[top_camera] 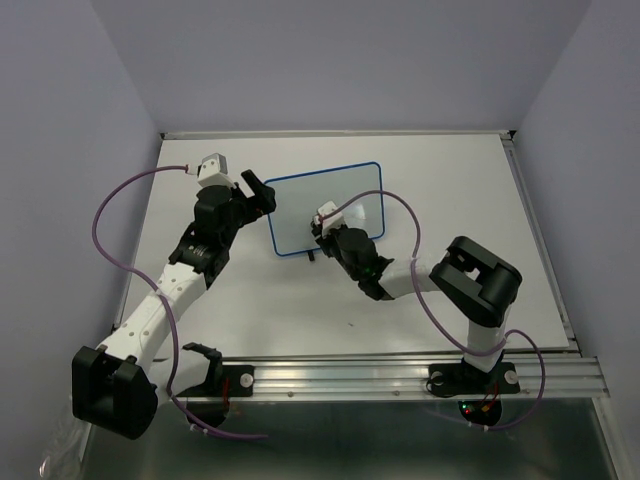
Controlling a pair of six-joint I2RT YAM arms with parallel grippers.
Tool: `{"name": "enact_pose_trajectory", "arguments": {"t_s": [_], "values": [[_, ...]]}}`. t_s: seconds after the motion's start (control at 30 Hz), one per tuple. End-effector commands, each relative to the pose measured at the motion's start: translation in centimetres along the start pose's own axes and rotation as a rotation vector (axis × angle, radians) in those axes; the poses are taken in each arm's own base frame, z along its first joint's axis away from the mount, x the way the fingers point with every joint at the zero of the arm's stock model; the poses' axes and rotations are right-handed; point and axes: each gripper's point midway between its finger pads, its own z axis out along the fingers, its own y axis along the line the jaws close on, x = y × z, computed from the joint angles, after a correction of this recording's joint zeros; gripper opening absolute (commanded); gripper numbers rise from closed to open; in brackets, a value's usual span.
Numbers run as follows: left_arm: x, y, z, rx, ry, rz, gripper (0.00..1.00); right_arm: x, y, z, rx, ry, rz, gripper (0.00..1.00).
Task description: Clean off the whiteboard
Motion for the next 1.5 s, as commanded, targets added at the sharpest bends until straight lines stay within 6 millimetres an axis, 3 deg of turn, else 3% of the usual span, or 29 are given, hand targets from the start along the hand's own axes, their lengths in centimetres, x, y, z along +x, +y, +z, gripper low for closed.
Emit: {"name": "enact_pose_trajectory", "arguments": {"t_s": [0.0,0.37,0.53,0.63,0.77,1.0,1.23,1.33,1.47], "values": [[-2.5,-1.4,0.0,0.041,-0.071,-0.005,0.99,-2.4,-2.3,0.7,0.141,-0.056,0.044,0.01],[-2.5,-1.4,-0.1,0.042,-0.073,-0.005,0.99,-1.8,-8.0,-0.9,0.457,-0.051,0.155,0.01],[-2.4,-1.3,-0.1,0.040,-0.070,-0.003,0.99,-1.4,-9.4,-1.6,0.509,-0.055,0.208,0.01],[-2.5,-1.4,-0.2,0.041,-0.071,-0.004,0.99,-1.5,-9.3,-1.6,0.491,-0.057,0.204,0.01],[-2.5,-1.4,-0.1,0.040,-0.070,-0.003,0.99,-2.0,-5.4,-0.2,0.240,-0.062,0.123,0.01],[-2.3,-1.3,0.0,0.038,-0.066,-0.004,0.99,-2.0,-0.3,0.2,-0.007,-0.059,-0.015,0.01],[-2.1,-1.3,0.2,0.037,-0.060,-0.003,0.99,-0.5,1.3,0.7,-0.051,-0.006,-0.078,0.01],[-2.0,-1.3,0.3,0.038,-0.055,-0.002,0.99,-0.7,0.7,0.9,-0.009,-0.006,-0.045,0.01],[-2.1,-1.4,0.3,0.039,-0.055,-0.002,0.99,-1.3,-1.9,0.8,0.145,-0.017,-0.010,0.01]]}}
